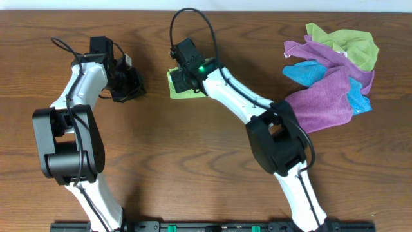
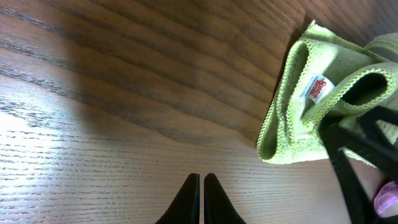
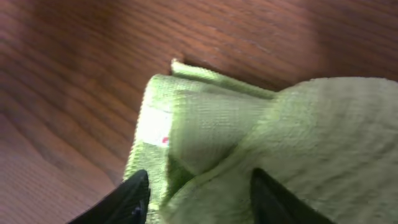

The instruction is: Fold the cloth

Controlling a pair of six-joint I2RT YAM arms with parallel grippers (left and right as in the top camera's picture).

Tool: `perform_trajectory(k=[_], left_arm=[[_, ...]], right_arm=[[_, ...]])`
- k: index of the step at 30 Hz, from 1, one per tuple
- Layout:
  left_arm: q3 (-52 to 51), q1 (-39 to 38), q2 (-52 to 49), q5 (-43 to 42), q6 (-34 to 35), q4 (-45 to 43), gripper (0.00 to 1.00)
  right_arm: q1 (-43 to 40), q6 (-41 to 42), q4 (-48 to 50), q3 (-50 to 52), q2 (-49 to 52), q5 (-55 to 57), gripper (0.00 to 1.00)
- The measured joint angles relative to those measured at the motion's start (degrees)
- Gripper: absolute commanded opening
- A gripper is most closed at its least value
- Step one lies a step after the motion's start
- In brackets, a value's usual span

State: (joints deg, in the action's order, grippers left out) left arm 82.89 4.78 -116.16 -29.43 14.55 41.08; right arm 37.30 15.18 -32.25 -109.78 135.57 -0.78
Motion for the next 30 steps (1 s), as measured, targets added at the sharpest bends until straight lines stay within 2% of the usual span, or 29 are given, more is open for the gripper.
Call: perform_trajectory(k=[3,4,9,17,25,30], left_arm=[[0.0,0.0,0.0,0.0,0.0,0.0,0.06],[0.0,0.0,0.0,0.0,-0.1,0.0,0.06],[0.0,0.0,0.0,0.0,-0.8,-0.1,0.06],[0.0,0.0,0.0,0.0,-1.1,-0.1,0.06],[0.0,0.2,0.0,0.0,-1.4,-0.3,0.06],[0.0,0.7,0.0,0.0,-1.5,-0.4,0.06]], right_arm=[[0.7,0.2,0.0,0.0,0.4,0.6,0.31],[0.8,0.7,0.0,0.0,0.7,0.8,0.23],[0.8,0.8,-0.2,0.0,1.3,2.4,0.02],[0.8,0.7,-1.7,-0.4,1.3,3.2,0.01],[1.0,0.7,-7.7,-9.0,1.8,3.1,0.01],[1.5,0.7,-9.5,-9.7,1.9,1.8,0.01]])
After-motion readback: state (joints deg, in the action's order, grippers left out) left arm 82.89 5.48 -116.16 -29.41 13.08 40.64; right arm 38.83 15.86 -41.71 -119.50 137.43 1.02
